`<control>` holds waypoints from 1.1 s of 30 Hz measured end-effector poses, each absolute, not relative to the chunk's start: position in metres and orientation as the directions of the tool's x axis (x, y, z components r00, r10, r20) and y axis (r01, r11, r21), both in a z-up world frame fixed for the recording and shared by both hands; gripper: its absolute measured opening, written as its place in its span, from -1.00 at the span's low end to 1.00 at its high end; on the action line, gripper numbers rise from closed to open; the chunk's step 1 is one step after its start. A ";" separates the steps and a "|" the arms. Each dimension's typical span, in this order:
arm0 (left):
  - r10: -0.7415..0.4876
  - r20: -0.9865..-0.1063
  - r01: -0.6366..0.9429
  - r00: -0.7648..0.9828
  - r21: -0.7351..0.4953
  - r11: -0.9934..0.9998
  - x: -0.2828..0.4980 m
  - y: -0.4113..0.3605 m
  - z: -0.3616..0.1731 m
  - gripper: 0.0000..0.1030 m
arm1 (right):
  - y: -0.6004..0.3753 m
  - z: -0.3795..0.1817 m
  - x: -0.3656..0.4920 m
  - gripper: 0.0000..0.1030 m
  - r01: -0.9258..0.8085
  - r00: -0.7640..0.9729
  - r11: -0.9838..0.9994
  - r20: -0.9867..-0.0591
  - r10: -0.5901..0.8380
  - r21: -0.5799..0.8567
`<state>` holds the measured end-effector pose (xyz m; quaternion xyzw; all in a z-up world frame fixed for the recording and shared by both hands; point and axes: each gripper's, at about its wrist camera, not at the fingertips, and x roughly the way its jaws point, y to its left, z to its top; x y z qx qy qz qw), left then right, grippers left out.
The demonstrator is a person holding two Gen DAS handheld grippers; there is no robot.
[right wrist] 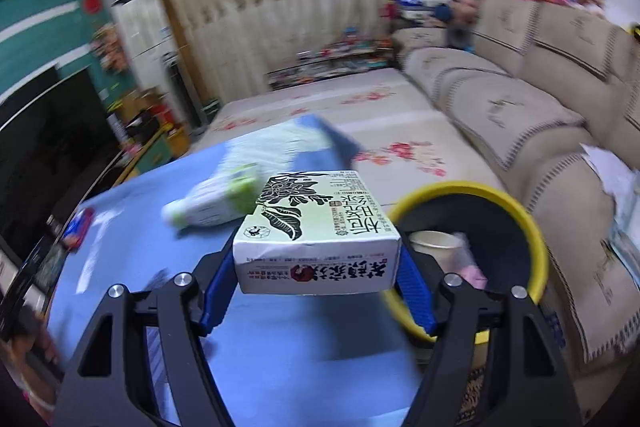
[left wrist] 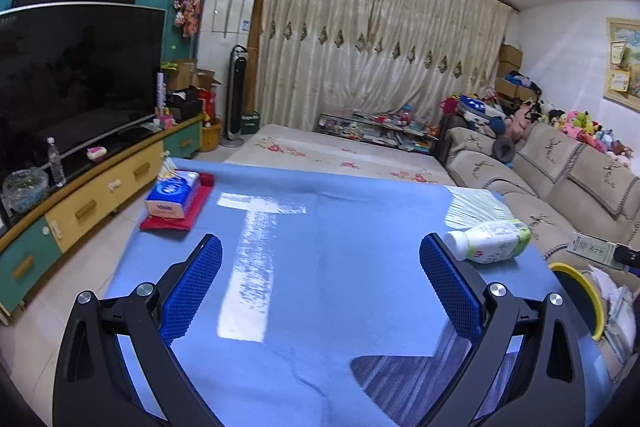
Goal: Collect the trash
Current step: 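Carry the printed carton into the bin and open the right tool, then grasp the white-and-green bottle with the left tool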
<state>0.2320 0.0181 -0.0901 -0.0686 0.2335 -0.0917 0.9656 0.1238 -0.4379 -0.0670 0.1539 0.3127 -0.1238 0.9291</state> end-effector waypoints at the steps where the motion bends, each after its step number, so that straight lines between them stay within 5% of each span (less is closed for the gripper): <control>1: -0.235 -0.442 0.163 0.866 -0.195 0.967 0.232 0.016 -0.089 0.89 | -0.448 -0.069 0.121 0.31 0.350 0.770 0.913 -0.620 -0.152 0.211; 16: -0.445 -0.469 0.381 0.763 -0.230 0.895 0.242 -0.041 -0.065 0.89 | -0.546 -0.125 0.116 0.31 0.555 0.667 0.806 -0.689 -0.284 0.205; 21: -0.501 -0.480 0.453 0.720 -0.222 0.863 0.255 -0.073 -0.067 0.89 | -0.556 -0.133 0.122 0.56 0.576 0.655 0.790 -0.697 -0.292 0.211; 33: -0.645 -0.541 0.654 0.539 -0.213 0.726 0.319 -0.161 -0.092 0.89 | -0.562 -0.132 0.119 0.60 0.584 0.660 0.781 -0.689 -0.299 0.221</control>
